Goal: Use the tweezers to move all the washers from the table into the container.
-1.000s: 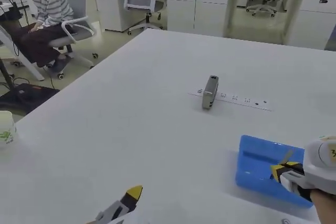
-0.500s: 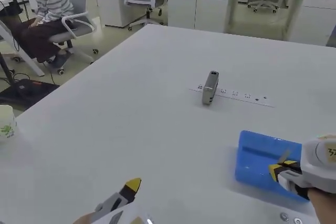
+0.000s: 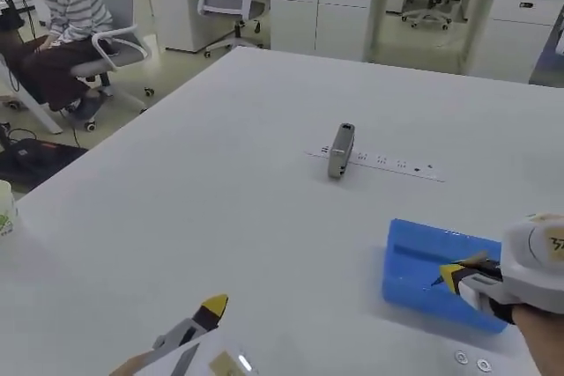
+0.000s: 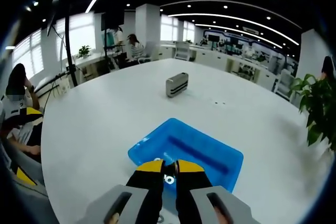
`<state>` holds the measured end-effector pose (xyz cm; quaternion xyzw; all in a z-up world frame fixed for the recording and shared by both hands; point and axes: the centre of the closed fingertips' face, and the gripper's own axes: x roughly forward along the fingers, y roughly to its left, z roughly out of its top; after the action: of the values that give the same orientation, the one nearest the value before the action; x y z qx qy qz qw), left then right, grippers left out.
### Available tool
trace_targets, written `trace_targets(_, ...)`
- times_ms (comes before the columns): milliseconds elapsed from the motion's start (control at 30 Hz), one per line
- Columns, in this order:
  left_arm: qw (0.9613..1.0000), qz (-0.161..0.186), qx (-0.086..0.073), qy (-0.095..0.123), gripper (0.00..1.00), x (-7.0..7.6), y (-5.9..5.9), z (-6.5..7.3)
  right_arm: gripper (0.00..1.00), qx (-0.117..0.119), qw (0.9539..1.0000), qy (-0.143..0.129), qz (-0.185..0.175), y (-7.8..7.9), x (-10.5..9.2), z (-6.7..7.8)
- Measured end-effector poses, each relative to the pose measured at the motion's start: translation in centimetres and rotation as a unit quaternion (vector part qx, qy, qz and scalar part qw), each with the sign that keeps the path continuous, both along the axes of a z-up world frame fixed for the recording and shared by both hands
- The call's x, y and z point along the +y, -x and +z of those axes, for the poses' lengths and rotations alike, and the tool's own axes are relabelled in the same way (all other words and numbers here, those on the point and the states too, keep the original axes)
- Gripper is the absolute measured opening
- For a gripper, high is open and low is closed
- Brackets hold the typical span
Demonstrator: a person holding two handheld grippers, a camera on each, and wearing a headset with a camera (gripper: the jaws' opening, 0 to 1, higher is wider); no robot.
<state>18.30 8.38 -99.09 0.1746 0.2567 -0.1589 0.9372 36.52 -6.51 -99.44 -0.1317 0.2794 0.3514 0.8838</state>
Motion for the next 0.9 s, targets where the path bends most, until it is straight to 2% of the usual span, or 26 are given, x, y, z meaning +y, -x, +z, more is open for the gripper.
trace_targets(267, 1.0000, -0.003, -0.009, 0.001, 0.95, -0.2, 0.0, 0.4, 0.03, -0.015, 0.9998, -0.014, 0.004, 1.6, -1.2, 2.7)
trace_targets(467, 0.9999, -0.001, -0.016, 0.002, 0.95, -0.1, 0.0, 0.7, 0.03, -0.019, 0.9995, -0.024, -0.004, 3.4, -2.4, 3.4)
trace_targets(633, 0.9999, -0.003, -0.016, 0.003, 0.95, -0.2, 0.0, 0.7, 0.03, 0.004, 0.9994, -0.032, -0.016, 4.9, -3.3, 1.9)
trace_targets(767, 0.9999, -0.007, -0.014, -0.001, 0.95, -0.3, 0.1, 0.7, 0.03, 0.016, 0.9991, -0.032, -0.021, 5.0, -3.6, 0.7)
trace_targets(900, 0.9999, -0.008, -0.012, 0.000, 0.94, -0.3, 0.1, 0.6, 0.03, 0.030, 0.9991, -0.022, -0.021, 5.4, -3.7, -0.8)
